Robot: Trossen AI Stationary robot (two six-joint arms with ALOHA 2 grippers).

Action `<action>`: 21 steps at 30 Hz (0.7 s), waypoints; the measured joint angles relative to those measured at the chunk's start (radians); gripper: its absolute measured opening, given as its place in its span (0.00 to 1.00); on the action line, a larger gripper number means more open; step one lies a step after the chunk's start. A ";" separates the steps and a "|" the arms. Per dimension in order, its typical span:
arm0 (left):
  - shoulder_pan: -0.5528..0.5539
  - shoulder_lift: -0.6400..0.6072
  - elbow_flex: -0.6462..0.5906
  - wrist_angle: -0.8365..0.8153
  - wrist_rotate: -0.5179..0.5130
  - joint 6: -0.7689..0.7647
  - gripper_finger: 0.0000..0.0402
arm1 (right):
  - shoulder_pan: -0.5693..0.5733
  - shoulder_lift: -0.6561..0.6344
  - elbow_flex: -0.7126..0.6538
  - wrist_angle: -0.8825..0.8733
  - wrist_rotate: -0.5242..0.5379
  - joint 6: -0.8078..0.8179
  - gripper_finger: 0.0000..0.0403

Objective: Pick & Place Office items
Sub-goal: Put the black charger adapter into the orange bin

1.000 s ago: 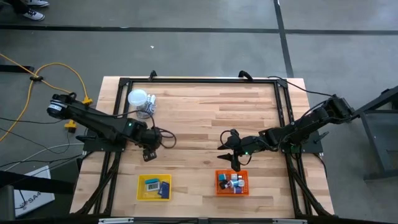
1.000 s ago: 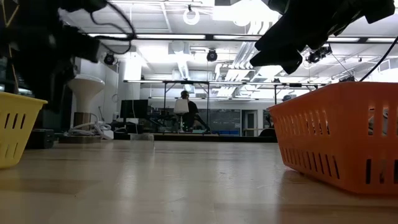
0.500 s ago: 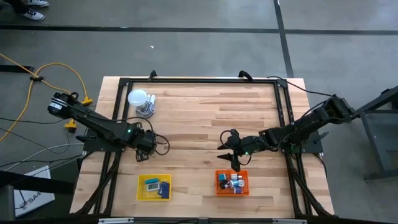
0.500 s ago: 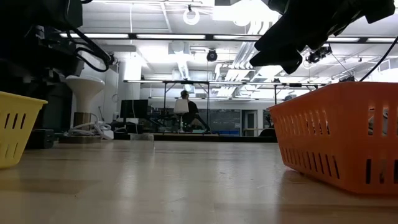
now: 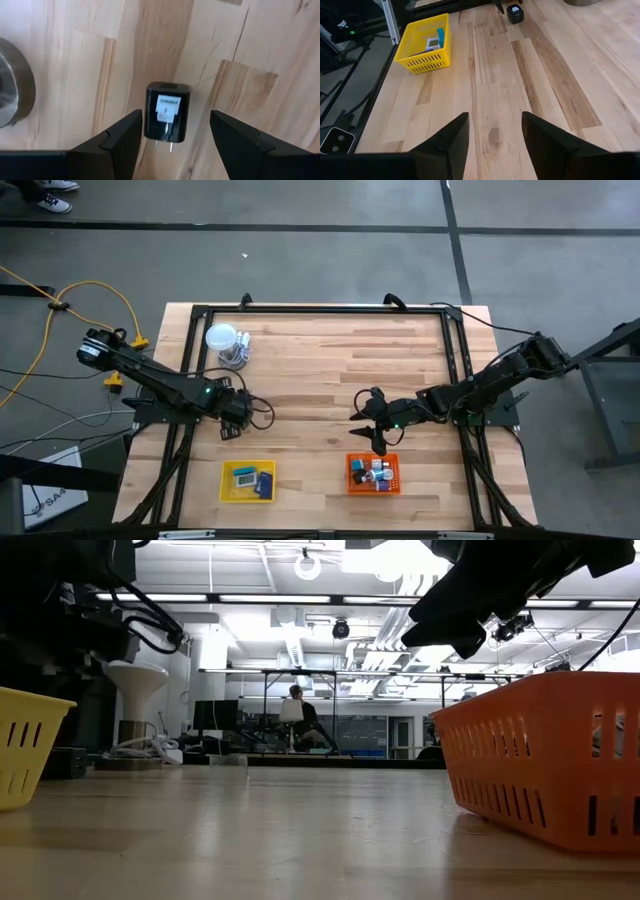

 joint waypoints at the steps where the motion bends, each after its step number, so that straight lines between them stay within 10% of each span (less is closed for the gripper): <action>1: 0.000 0.000 -0.006 0.000 0.002 0.000 0.56 | 0.000 0.000 0.000 0.000 0.000 0.000 0.42; 21: 0.000 0.000 -0.093 0.112 0.023 -0.016 0.56 | 0.000 0.000 0.000 0.000 -0.004 0.002 0.42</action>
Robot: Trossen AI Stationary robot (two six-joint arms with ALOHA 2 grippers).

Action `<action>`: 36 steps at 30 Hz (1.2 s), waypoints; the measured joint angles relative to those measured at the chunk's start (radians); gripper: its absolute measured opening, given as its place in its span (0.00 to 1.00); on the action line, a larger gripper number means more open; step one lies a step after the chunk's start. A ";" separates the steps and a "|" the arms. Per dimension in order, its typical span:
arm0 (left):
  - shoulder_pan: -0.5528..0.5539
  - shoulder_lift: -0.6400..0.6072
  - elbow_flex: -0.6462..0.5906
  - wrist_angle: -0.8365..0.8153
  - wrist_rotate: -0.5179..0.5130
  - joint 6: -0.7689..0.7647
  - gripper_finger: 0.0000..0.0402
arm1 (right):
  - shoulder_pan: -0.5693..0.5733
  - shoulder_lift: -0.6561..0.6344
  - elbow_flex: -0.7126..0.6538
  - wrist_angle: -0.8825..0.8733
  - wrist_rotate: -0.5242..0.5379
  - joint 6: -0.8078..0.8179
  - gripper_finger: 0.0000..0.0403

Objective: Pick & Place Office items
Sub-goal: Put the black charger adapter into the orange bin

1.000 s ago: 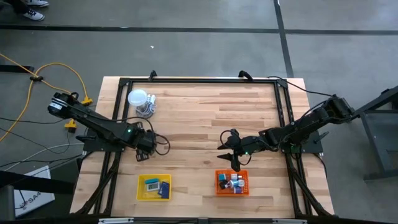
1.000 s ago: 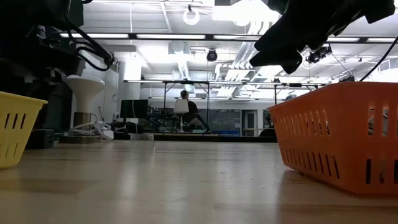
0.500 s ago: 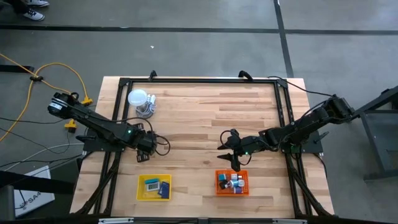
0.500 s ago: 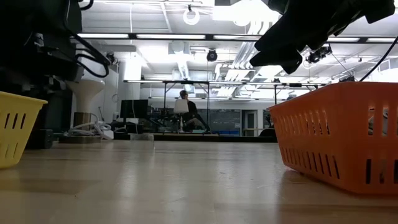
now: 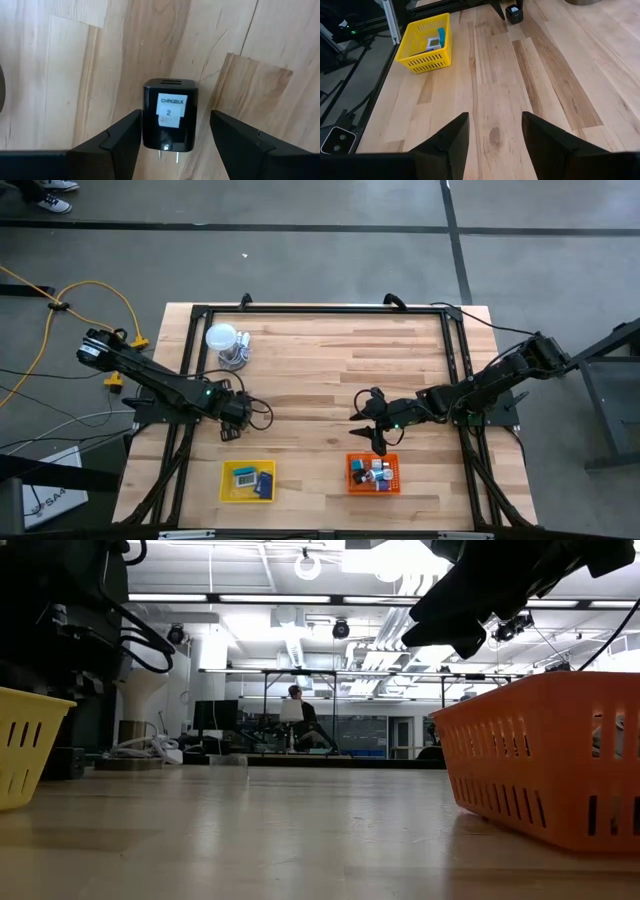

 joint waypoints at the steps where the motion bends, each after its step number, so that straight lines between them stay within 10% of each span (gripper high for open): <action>1: 0.000 0.000 0.000 0.004 0.000 -0.001 0.56 | 0.000 0.000 0.000 0.000 0.000 0.000 0.42; 36: 0.000 0.000 0.062 0.037 -0.007 0.058 0.36 | 0.000 0.000 0.000 0.000 0.000 0.002 0.42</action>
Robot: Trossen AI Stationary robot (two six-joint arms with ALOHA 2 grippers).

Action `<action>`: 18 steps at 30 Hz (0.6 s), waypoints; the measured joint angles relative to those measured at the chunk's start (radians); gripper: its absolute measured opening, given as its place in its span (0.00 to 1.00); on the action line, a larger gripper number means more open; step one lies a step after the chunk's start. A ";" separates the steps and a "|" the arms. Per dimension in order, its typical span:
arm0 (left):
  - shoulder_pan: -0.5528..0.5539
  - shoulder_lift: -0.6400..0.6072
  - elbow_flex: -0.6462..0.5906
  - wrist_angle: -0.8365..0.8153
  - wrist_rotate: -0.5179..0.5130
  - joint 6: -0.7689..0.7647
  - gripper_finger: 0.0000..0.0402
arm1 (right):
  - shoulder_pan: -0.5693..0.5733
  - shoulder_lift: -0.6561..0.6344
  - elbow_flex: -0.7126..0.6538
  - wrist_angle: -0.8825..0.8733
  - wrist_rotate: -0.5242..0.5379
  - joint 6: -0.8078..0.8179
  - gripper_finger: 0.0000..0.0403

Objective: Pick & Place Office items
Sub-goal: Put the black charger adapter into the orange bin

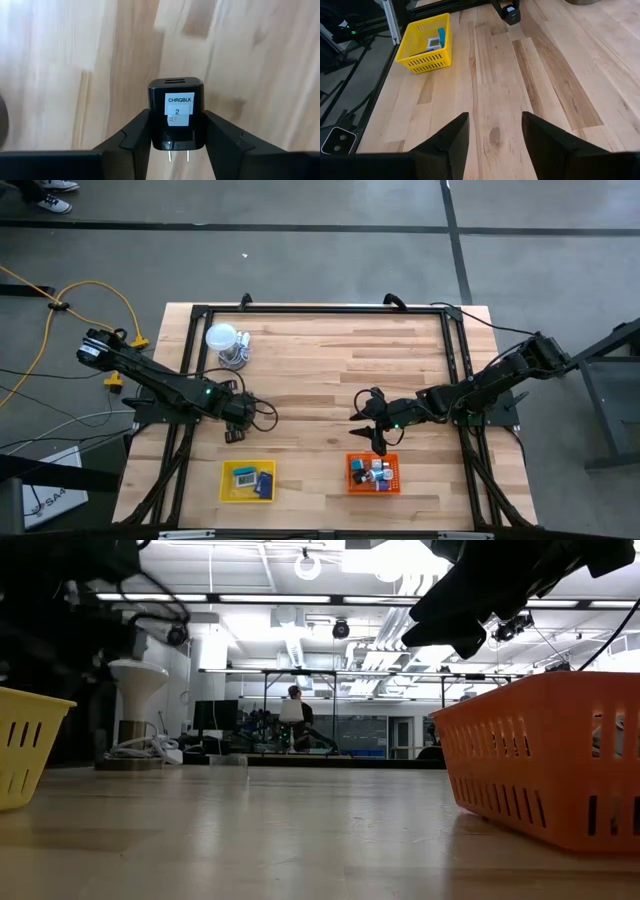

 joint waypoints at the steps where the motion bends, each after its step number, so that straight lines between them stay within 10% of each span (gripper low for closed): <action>1: 0.000 0.000 0.017 0.000 -0.006 0.014 0.36 | 0.000 0.000 0.000 0.001 0.000 0.000 0.42; 18: 0.000 -0.001 0.230 0.318 -0.149 0.380 0.36 | 0.000 0.038 0.000 0.318 0.000 -0.215 0.42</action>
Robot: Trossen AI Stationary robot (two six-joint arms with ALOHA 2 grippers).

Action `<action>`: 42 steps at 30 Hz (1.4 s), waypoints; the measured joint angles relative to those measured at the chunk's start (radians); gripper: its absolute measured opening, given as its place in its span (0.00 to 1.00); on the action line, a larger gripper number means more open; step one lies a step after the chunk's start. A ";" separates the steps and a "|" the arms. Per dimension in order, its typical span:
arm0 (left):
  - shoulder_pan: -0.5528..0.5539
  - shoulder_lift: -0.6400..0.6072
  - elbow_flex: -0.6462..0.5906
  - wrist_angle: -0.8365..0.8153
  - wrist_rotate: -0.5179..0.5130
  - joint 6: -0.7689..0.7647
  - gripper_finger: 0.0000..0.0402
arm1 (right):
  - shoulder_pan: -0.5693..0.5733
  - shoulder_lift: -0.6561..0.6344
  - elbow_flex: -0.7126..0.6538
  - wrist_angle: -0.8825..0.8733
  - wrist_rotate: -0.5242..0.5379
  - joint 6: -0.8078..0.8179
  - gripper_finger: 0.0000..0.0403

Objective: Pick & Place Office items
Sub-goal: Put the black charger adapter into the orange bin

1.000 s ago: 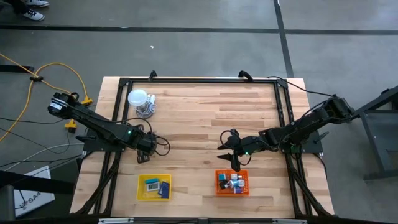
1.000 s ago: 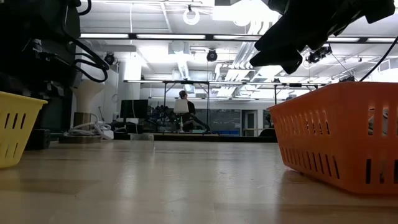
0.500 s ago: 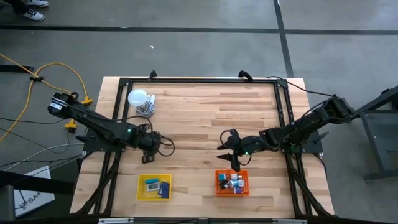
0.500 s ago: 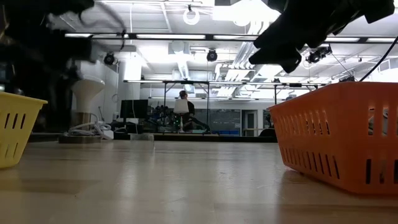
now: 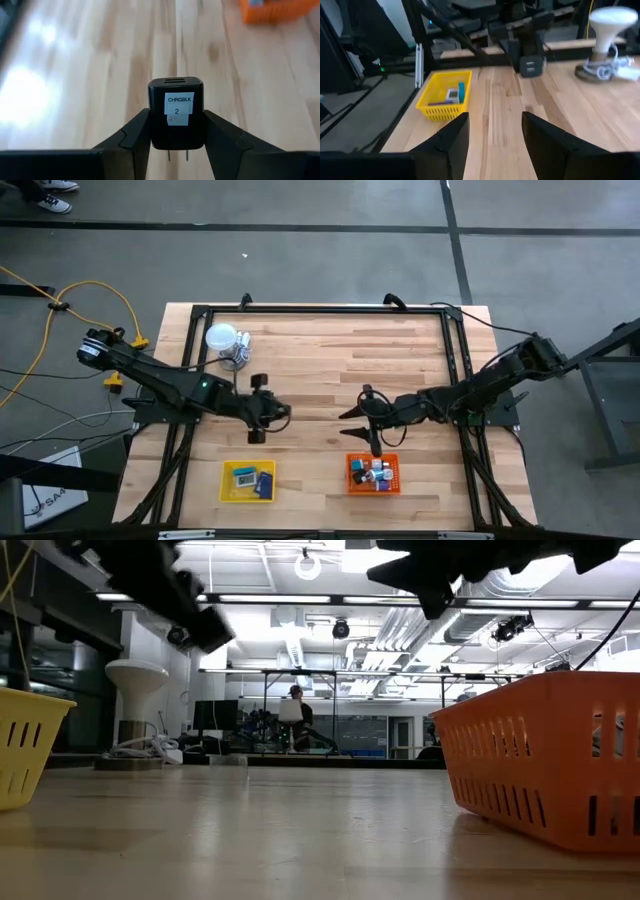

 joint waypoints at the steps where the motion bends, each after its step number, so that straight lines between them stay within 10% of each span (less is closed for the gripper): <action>1: 0.000 0.000 0.000 0.041 -0.013 0.032 0.36 | 0.000 0.010 0.000 0.023 0.000 -0.011 0.42; 23: 0.003 0.205 0.000 0.715 -0.084 0.389 0.36 | -0.023 0.183 0.000 0.341 0.144 -0.277 0.42; 42: 0.036 0.262 0.000 0.769 -0.073 0.312 0.36 | -0.023 0.183 0.000 0.344 0.163 -0.294 0.42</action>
